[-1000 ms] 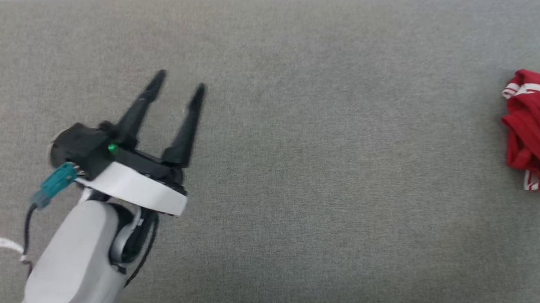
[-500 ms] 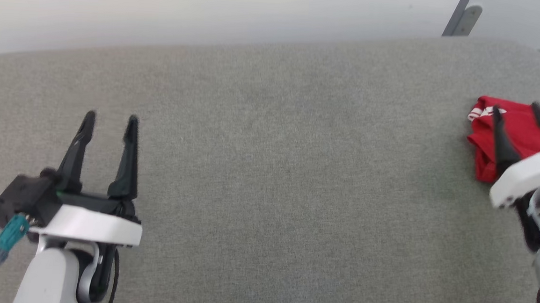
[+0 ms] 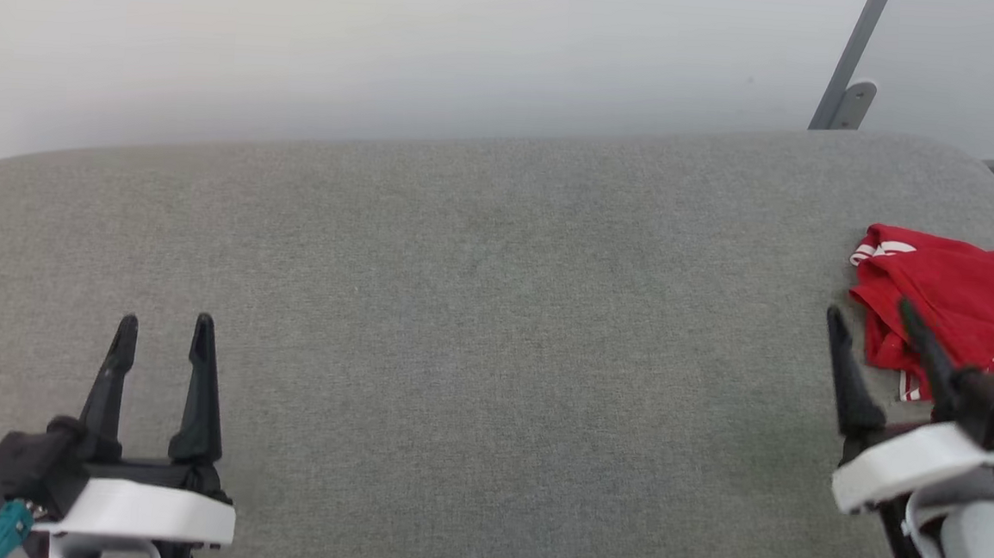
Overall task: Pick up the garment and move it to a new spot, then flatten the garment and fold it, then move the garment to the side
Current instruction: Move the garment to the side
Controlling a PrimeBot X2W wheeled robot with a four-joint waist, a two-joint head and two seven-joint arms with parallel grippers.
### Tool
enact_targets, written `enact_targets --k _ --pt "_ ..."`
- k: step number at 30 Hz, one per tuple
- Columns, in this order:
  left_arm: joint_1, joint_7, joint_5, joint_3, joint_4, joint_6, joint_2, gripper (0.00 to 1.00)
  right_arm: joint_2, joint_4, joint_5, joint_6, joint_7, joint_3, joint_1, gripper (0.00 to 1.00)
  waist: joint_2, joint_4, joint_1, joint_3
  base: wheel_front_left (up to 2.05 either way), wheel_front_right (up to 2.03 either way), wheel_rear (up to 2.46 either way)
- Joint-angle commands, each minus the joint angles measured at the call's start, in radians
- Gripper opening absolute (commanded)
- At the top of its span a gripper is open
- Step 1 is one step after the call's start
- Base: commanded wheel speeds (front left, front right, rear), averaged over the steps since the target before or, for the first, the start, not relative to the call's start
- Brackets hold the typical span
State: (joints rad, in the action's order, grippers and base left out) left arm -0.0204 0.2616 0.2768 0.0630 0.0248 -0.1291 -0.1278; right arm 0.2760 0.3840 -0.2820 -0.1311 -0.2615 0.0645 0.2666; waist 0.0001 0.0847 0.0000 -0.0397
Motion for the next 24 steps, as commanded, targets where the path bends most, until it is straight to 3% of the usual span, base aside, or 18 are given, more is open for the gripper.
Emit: enact_targets --k 1,10,24 --pt "0.023 0.004 -0.011 0.007 -0.006 -0.001 0.007 1.00 -0.013 -0.038 0.017 0.001 -0.004 -0.006 -0.036 1.00 -0.0001 -0.005 0.0000 0.008 0.00 0.00 0.00" --pt "0.090 0.004 -0.005 0.031 -0.021 -0.001 0.030 1.00 -0.073 -0.165 0.081 0.001 -0.004 -0.045 -0.190 1.00 -0.0001 -0.013 0.0000 0.033 0.00 0.00 0.00" --pt "0.181 0.004 0.009 0.057 -0.037 -0.001 0.026 1.00 -0.122 -0.238 0.106 0.001 -0.004 -0.100 -0.301 1.00 -0.0001 -0.017 0.0000 0.059 0.00 0.00 0.00"
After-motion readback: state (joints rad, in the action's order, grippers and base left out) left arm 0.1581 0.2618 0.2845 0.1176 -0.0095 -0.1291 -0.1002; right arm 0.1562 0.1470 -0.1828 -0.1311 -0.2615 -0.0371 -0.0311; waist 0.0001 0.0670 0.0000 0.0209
